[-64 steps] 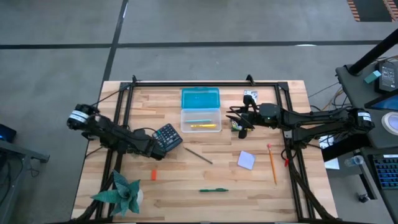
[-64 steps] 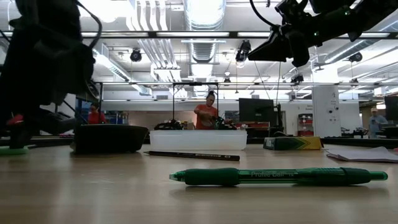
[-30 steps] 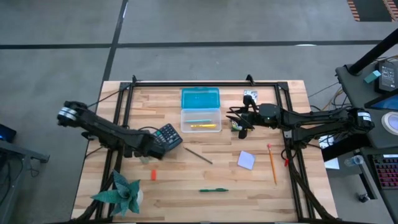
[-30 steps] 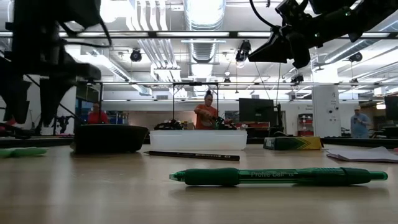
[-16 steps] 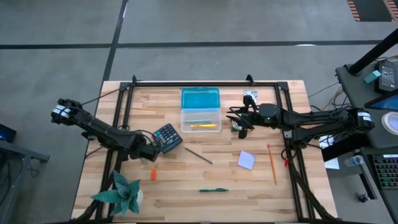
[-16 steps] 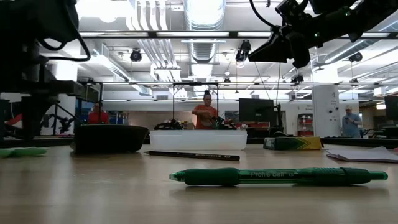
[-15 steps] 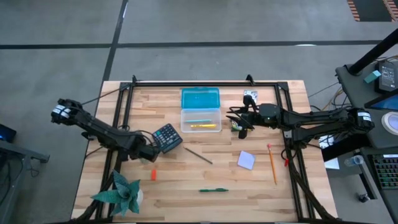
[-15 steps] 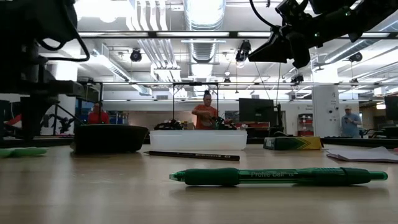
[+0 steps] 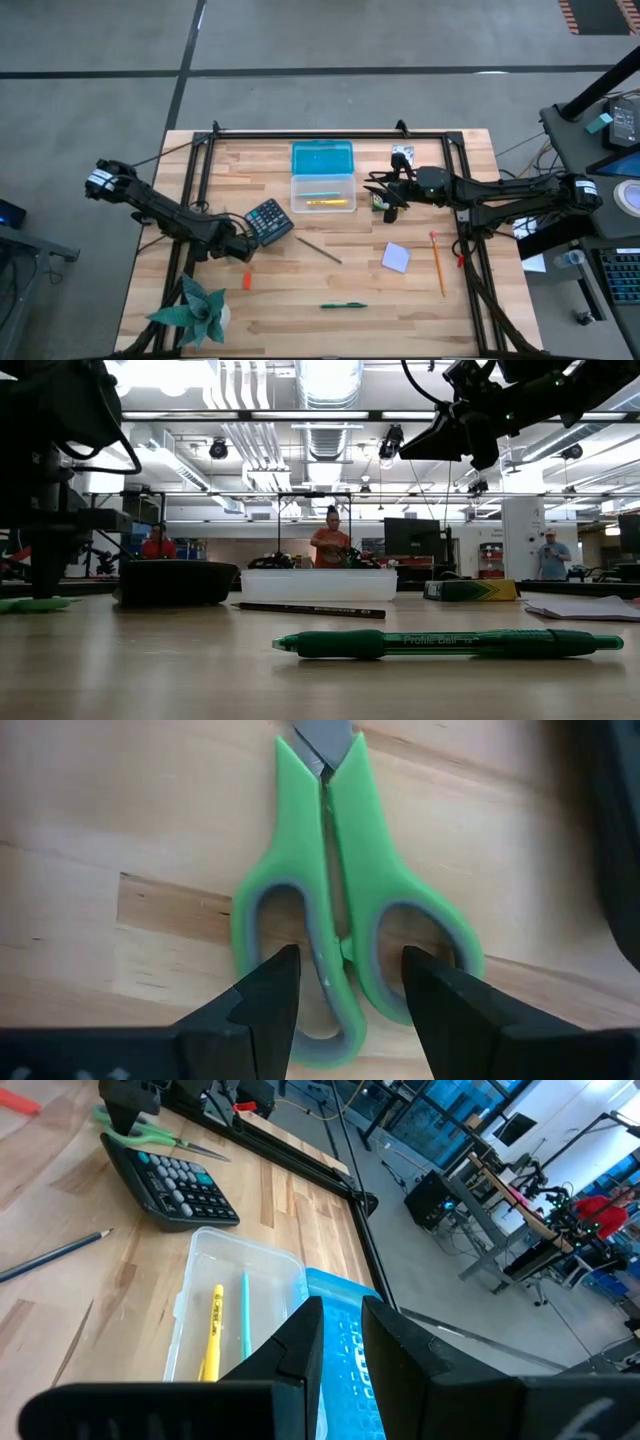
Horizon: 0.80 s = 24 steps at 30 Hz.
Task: Pack school essentials
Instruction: Put the green scissors into the blue supply box
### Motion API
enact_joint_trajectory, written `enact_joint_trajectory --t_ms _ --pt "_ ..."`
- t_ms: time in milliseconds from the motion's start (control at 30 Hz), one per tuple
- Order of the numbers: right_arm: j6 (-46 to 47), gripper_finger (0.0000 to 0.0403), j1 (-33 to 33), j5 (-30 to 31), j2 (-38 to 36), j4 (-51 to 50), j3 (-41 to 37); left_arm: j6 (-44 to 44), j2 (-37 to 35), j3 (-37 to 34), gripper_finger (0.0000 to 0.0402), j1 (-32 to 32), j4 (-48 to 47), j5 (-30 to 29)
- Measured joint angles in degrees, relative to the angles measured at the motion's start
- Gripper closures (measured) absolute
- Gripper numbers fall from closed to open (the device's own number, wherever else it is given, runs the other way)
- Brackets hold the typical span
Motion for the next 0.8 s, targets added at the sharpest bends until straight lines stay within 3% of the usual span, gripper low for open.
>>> enact_joint_trajectory --t_ms 167,400,633,800 --pt "0.0 0.0339 0.0 0.0 0.0 0.0 0.0 0.4 2.8 0.2 0.0253 0.0 0.1 0.8" --pt "0.0 0.0339 0.0 0.0 0.0 0.0 0.0 0.2 3.2 0.2 0.0347 0.0 0.5 0.8" --pt "0.0 0.0339 0.0 0.0 0.0 0.0 0.0 -0.2 2.6 0.6 0.0348 0.0 -0.8 0.0" --pt "0.0 0.0339 0.0 0.0 0.0 0.0 0.0 2.4 0.0 3.9 0.0348 0.0 -10.3 -0.2"
